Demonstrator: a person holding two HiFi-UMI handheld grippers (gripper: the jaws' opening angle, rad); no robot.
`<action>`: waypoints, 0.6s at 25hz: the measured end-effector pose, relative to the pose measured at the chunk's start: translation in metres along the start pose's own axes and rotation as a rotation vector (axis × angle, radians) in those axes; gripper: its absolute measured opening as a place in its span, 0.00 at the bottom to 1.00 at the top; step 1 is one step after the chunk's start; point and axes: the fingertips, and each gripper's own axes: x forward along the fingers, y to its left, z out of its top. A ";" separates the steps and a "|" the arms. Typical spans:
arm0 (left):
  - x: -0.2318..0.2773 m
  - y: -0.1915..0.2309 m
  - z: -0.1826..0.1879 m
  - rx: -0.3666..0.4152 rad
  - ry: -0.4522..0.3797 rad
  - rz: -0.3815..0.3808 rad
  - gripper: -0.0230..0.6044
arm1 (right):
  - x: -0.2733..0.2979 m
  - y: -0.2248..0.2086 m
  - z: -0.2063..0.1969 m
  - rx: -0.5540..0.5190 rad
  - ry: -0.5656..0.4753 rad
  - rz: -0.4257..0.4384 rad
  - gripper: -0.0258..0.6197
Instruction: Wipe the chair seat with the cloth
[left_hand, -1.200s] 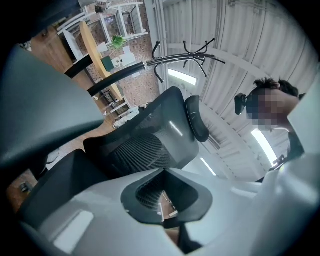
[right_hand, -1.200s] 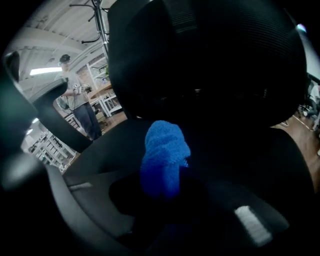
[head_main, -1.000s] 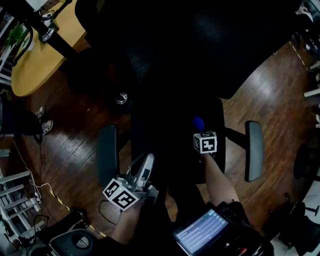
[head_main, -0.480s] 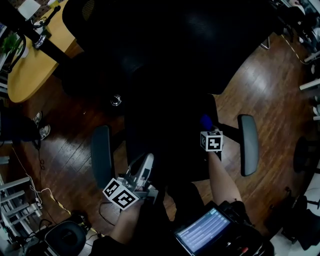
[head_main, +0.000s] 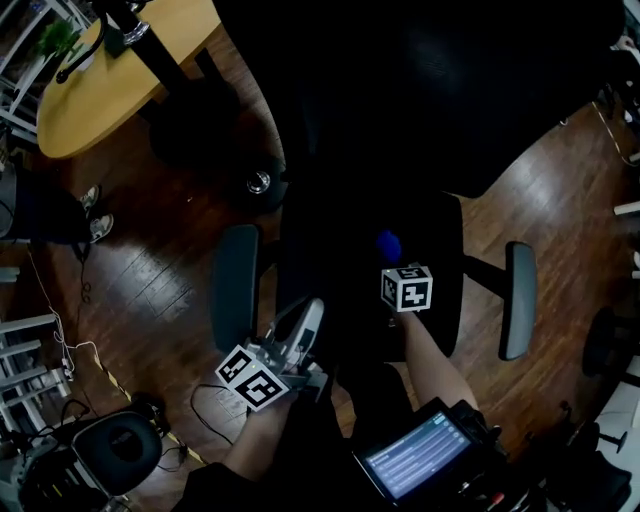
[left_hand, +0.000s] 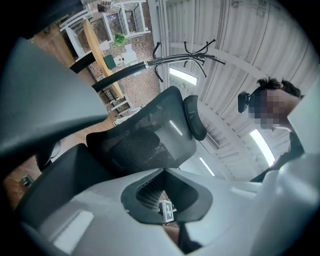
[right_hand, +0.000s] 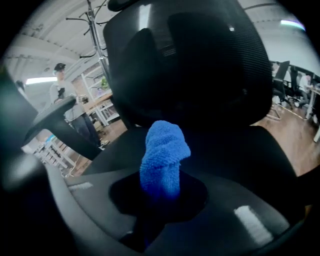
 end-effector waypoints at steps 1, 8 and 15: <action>-0.005 0.002 0.004 -0.001 -0.009 0.004 0.03 | 0.011 0.026 0.001 -0.020 0.009 0.044 0.12; -0.035 0.009 0.020 -0.009 -0.063 0.041 0.03 | 0.058 0.179 -0.029 -0.102 0.124 0.308 0.12; -0.053 0.014 0.022 -0.007 -0.077 0.052 0.03 | 0.063 0.188 -0.051 -0.133 0.097 0.270 0.12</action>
